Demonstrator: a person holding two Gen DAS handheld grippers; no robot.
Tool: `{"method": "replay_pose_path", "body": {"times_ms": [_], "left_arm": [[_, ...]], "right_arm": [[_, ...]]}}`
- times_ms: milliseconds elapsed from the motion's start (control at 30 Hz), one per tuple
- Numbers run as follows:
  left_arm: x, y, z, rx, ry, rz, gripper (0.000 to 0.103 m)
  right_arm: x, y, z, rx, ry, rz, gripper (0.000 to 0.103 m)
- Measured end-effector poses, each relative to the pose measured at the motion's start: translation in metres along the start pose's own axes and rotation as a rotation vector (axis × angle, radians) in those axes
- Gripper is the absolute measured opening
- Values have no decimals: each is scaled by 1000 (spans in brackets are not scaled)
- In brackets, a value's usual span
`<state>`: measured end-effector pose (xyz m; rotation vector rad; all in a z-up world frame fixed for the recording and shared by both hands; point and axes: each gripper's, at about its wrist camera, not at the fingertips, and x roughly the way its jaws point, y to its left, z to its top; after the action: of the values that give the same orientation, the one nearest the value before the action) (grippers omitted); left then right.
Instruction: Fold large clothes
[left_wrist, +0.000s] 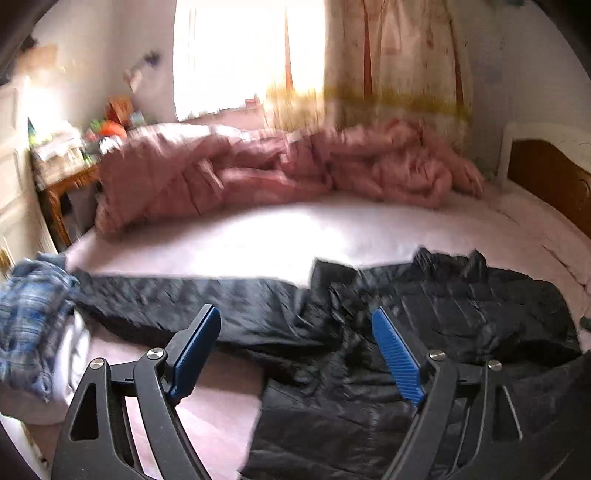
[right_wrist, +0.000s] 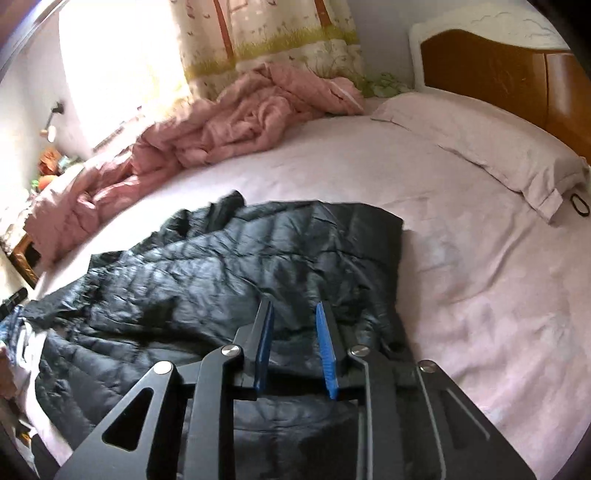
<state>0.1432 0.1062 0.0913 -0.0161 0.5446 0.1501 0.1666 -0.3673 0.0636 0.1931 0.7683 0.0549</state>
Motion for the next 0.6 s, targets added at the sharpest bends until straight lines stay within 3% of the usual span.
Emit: {"method": "replay_pose_path", "body": {"times_ms": [100, 200, 367, 467, 600], "left_arm": [[6, 9, -11, 3, -13, 42, 84], [21, 27, -23, -83, 21, 40, 87], [44, 51, -49, -155, 63, 60, 87], [51, 63, -49, -161, 78, 43, 87], [53, 86, -36, -219, 52, 107, 87]], "right_arm": [[2, 10, -3, -48, -4, 0, 26], [14, 15, -11, -84, 30, -24, 26], [59, 14, -28, -93, 195, -123, 25], [62, 13, -30, -97, 191, -119, 26], [43, 17, -26, -122, 123, -99, 26]]}}
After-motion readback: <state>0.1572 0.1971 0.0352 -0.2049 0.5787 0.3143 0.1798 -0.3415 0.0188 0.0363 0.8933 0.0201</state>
